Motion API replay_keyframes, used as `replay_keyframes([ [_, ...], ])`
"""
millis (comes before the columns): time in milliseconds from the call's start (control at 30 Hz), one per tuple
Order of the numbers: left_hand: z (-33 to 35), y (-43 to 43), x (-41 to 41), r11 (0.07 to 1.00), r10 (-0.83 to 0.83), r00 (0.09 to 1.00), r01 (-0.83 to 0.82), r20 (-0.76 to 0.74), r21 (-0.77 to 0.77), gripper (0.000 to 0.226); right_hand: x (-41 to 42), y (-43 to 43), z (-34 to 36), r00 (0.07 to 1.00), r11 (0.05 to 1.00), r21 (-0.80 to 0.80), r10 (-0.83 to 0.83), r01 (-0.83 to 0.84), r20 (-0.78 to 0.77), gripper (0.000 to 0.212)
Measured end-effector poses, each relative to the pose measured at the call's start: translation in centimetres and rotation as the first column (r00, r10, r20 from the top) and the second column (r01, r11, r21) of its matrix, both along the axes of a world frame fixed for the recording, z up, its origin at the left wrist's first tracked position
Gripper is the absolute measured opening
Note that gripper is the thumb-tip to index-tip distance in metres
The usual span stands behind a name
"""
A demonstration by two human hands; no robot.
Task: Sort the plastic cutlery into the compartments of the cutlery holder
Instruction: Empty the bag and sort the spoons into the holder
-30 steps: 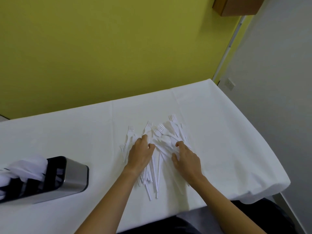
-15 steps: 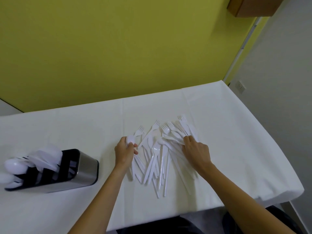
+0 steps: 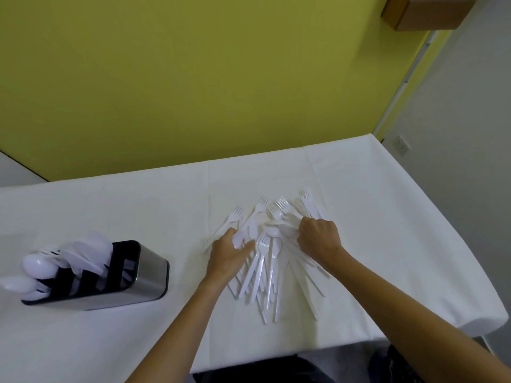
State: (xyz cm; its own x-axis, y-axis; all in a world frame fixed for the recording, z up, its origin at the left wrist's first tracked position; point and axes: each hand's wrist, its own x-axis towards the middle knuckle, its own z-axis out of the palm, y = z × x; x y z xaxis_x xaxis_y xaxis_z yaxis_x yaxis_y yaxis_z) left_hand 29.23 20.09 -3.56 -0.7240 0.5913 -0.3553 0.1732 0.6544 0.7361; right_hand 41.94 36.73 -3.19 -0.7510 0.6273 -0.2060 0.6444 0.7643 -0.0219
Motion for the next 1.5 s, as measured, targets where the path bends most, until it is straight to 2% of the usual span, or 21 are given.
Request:
replay_keyframes([
  [67, -0.4, 0.0, 1.1, 0.990, -0.131, 0.986, 0.124, -0.103, -0.074, 0.034, 0.8, 0.3, 0.3, 0.998, 0.998, 0.002, -0.063, 0.063, 0.006, 0.012],
  [133, -0.8, 0.0, 1.8, 0.975, -0.194, 0.964, 0.168, -0.183, -0.147, 0.035, 1.7, 0.4, 0.1, 0.994, 0.994, 0.029, -0.108, 0.109, -0.024, 0.013],
  [267, -1.3, -0.4, 1.7, 0.992, -0.083, 0.976, 0.061, -0.200, -0.111, 0.029, 3.0, 0.1, 0.1, 0.966, 0.983, -0.042, -0.183, 0.178, -0.183, 0.013],
  [400, -1.2, -0.6, 0.8, 0.996, 0.024, 0.982, -0.039, -0.188, -0.075, 0.027, 3.3, -0.3, -0.2, 0.947, 0.979, -0.147, -0.176, 0.140, -0.270, 0.008],
  [500, -1.5, -0.8, 0.3, 0.992, 0.110, 0.985, -0.116, -0.134, -0.040, 0.032, 3.1, -0.7, -0.7, 0.930, 0.956, -0.271, -0.194, 0.108, -0.312, 0.007],
  [633, -1.1, -0.9, 0.2, 0.977, 0.211, 0.976, -0.209, -0.051, 0.039, 0.024, 3.2, -1.8, -1.2, 0.907, 0.930, -0.354, -0.232, 0.101, -0.351, 0.012],
  [800, 0.0, 0.3, 0.4, 0.949, 0.244, 0.960, -0.266, 0.138, 0.172, 0.013, 3.2, -3.2, -1.6, 0.951, 0.927, -0.365, -0.186, 0.087, -0.246, 0.032],
  [967, 0.3, 1.1, 0.8, 0.935, 0.239, 0.948, -0.283, 0.210, 0.215, 0.009, 2.0, -3.3, -1.7, 0.971, 0.954, -0.283, -0.156, 0.101, -0.181, 0.025],
  [1100, 0.3, 1.7, 1.1, 0.930, 0.216, 0.941, -0.279, 0.260, 0.239, 0.015, 2.5, -3.0, -1.1, 0.956, 0.962, -0.237, -0.190, 0.136, -0.223, 0.027],
  [1200, 0.3, 2.3, 1.4, 0.931, 0.207, 0.941, -0.274, 0.269, 0.240, 0.017, 4.6, -2.6, -1.0, 0.907, 0.930, -0.279, -0.318, 0.241, -0.277, 0.024],
  [1333, 0.4, 4.4, 2.3, 0.966, 0.143, 0.973, -0.178, 0.183, 0.190, 0.016, 7.8, -2.5, -1.6, 0.731, 0.783, -0.457, -0.592, 0.422, -0.340, 0.027],
  [1400, 0.4, 5.9, 3.0, 0.997, 0.039, 0.995, -0.045, 0.091, 0.066, 0.023, 9.0, -2.5, -1.6, 0.675, 0.738, -0.505, -0.650, 0.448, -0.350, 0.028],
  [1500, 0.0, 8.1, 3.8, 0.985, -0.127, 0.990, 0.119, -0.058, -0.125, 0.044, 10.3, -2.5, -1.5, 0.604, 0.687, -0.558, -0.707, 0.465, -0.368, 0.030],
])
